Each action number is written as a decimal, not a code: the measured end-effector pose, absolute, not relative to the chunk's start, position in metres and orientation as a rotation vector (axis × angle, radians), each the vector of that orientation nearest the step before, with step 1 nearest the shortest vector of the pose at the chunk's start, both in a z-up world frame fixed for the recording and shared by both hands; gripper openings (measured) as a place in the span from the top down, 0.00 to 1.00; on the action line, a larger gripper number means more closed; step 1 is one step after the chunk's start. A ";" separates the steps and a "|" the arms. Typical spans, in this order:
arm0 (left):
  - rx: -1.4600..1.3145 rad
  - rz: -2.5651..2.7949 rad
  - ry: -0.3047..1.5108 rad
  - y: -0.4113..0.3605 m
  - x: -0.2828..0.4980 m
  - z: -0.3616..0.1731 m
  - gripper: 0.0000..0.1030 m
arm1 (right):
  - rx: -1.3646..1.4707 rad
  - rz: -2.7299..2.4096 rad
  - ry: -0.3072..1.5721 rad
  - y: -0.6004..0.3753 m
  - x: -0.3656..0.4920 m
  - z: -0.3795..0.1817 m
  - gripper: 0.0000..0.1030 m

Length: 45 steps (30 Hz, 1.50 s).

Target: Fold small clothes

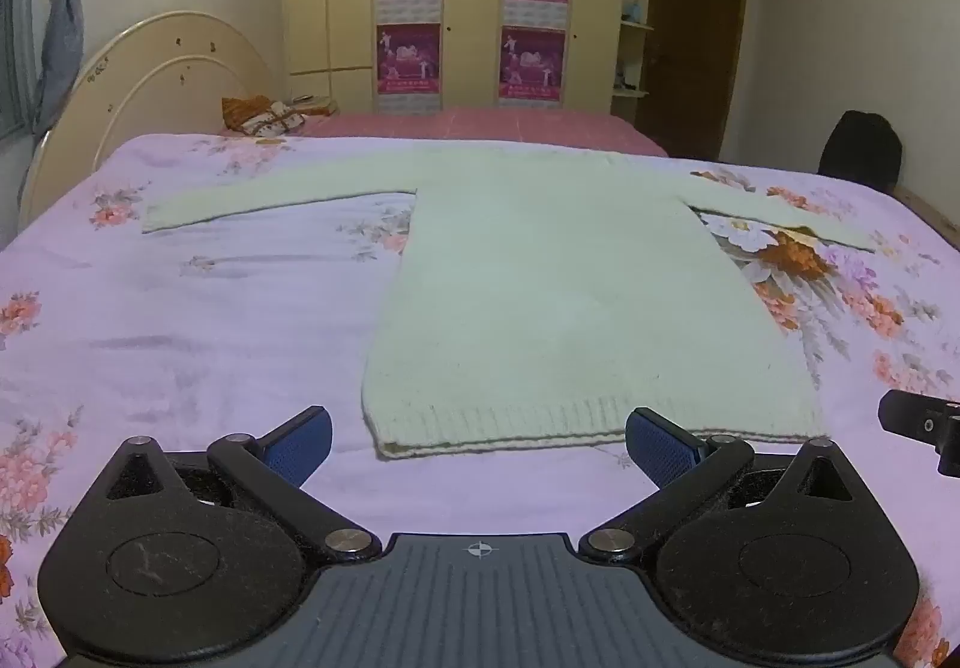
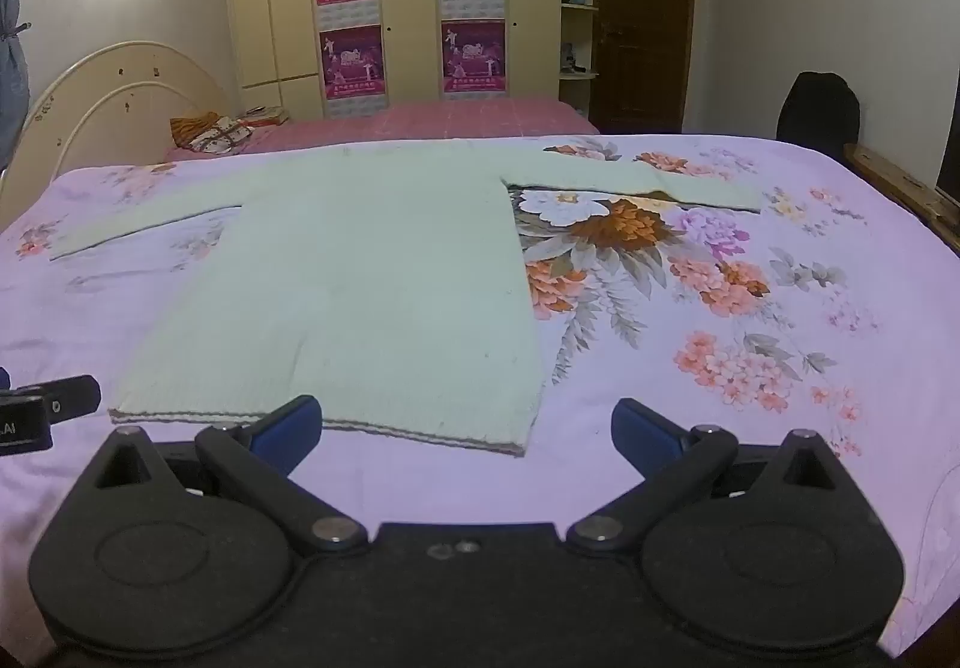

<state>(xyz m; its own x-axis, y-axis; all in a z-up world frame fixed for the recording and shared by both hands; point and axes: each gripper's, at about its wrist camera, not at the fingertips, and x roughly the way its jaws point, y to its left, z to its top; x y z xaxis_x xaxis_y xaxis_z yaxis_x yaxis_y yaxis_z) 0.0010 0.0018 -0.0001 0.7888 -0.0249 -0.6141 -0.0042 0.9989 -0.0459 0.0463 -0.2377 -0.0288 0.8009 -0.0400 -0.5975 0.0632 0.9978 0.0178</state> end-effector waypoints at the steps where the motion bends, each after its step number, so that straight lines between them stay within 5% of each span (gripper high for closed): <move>1: -0.063 -0.017 0.641 0.009 -0.004 -0.003 0.00 | 0.039 -0.056 0.642 -0.238 0.047 -0.029 0.01; 45: -0.003 0.004 0.649 -0.005 0.005 0.000 0.00 | 0.036 -0.058 0.641 -0.242 0.049 -0.031 0.01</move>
